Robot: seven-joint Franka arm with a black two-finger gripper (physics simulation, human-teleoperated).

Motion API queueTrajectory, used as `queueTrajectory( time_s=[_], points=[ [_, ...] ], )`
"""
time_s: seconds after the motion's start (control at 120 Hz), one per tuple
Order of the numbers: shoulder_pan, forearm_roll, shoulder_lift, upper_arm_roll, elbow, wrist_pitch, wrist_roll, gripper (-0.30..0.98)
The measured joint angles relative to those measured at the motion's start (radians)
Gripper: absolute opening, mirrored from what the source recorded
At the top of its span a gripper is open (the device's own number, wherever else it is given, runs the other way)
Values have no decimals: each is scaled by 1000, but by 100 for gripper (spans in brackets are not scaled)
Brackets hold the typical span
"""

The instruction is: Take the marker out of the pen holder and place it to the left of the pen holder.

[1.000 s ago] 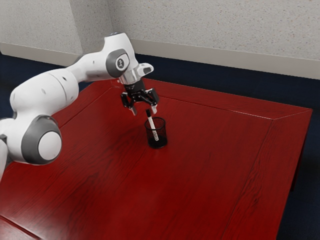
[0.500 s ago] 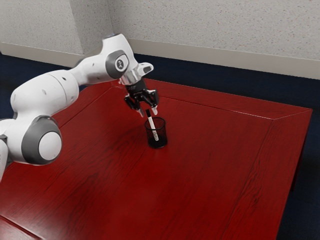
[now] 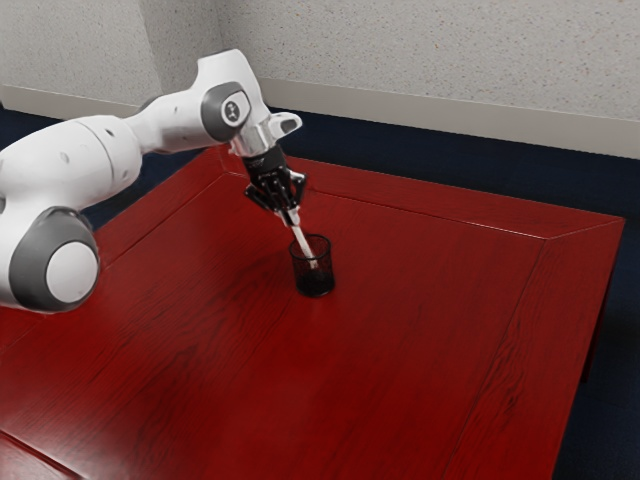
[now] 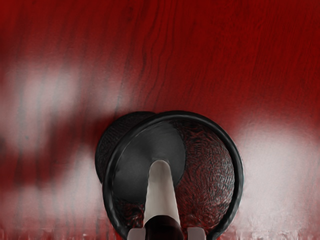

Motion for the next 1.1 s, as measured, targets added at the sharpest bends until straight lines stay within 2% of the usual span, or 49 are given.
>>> queueTrajectory(
  time_s=[0.092, 0.2, 0.358, 0.517, 0.667, 0.775, 0.867, 0.95, 1.05, 1.083, 1.1],
  points=[
    [-22, 19, -190, 9, -173, 9, -19, -7],
    [-9, 58, -309, 10, -235, 14, -46, -8],
    [149, 93, -301, 9, -302, 14, -81, -8],
    [189, 92, -238, 3, -314, 35, -107, -7],
    [204, 73, -235, -19, -314, 48, -122, 26],
    [223, 69, -274, -40, -315, 41, -129, 43],
    [224, 74, -416, -56, -367, -2, -127, 52],
    [209, 82, -583, -111, -426, -70, -119, 58],
    [167, 168, -683, -221, -433, -148, -109, 62],
    [136, 190, -700, -217, -438, -168, -106, 63],
    [95, 199, -710, -183, -440, -178, -105, 63]
  ],
)
